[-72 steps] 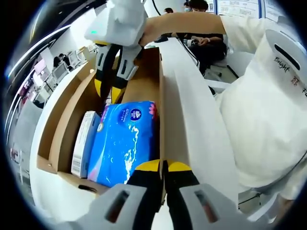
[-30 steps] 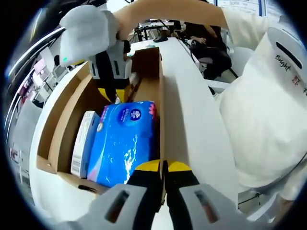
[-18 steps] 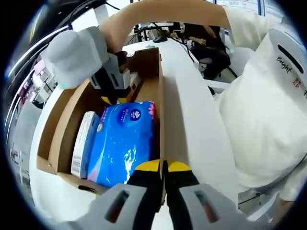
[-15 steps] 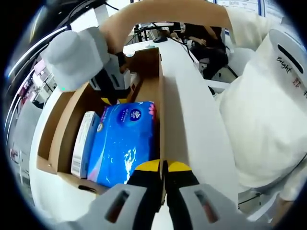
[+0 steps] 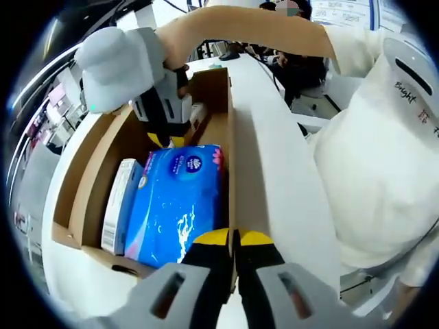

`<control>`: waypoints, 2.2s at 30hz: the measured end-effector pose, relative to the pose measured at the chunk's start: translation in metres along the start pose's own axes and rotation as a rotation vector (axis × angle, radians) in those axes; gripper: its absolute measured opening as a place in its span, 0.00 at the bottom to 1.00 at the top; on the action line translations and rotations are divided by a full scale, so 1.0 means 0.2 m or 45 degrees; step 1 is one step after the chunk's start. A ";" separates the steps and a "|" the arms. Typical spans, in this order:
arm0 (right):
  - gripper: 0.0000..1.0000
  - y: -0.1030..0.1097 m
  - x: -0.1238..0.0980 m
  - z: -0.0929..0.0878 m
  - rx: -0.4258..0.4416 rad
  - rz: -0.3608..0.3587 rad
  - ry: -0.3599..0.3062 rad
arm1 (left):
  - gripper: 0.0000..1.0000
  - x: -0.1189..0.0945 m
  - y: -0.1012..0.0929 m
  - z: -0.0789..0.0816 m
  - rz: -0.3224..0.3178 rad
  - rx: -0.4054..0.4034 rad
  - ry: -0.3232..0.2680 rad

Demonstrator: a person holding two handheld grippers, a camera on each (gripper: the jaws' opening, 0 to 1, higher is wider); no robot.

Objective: Operate the shoe box by opening the lid, removing the specified soft item, and placing it in the target area until the item is outside and the box remains undamaged.

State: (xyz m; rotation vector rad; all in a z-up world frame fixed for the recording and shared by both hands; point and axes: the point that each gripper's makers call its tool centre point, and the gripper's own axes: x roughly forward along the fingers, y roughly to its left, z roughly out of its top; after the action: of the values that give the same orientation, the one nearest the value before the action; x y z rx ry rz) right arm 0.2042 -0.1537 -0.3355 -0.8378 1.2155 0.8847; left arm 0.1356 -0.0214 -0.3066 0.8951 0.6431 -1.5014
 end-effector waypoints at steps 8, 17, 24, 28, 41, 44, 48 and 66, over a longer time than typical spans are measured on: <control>0.18 -0.01 -0.13 0.11 0.110 -0.026 -0.253 | 0.01 0.00 0.00 0.00 -0.002 0.002 -0.004; 0.18 -0.06 -0.41 0.28 0.343 -0.133 -0.824 | 0.01 -0.01 -0.02 0.00 -0.002 0.000 -0.001; 0.18 -0.15 -0.43 0.28 0.379 -0.220 -0.913 | 0.01 -0.01 -0.03 0.01 0.003 0.008 -0.009; 0.18 -0.17 -0.51 0.30 0.440 -0.246 -1.087 | 0.01 -0.01 -0.04 0.01 -0.004 0.006 -0.006; 0.18 -0.14 -0.76 0.25 0.412 -0.635 -1.560 | 0.01 0.00 -0.04 0.01 -0.013 -0.005 -0.002; 0.18 -0.14 -0.84 0.22 0.451 -0.629 -1.616 | 0.01 0.00 -0.04 0.01 -0.015 -0.009 0.000; 0.18 -0.11 -0.94 0.19 0.445 -0.678 -1.727 | 0.01 0.00 -0.04 0.01 -0.004 0.001 -0.005; 0.18 -0.16 -0.96 0.05 0.536 -0.731 -1.780 | 0.01 0.00 0.01 -0.01 -0.003 -0.006 -0.005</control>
State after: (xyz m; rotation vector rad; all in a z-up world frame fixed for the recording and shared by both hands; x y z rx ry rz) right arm 0.2134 -0.1804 -0.1427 -0.0620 -0.1073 0.4811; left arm 0.1385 -0.0211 -0.3071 0.8879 0.6447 -1.5025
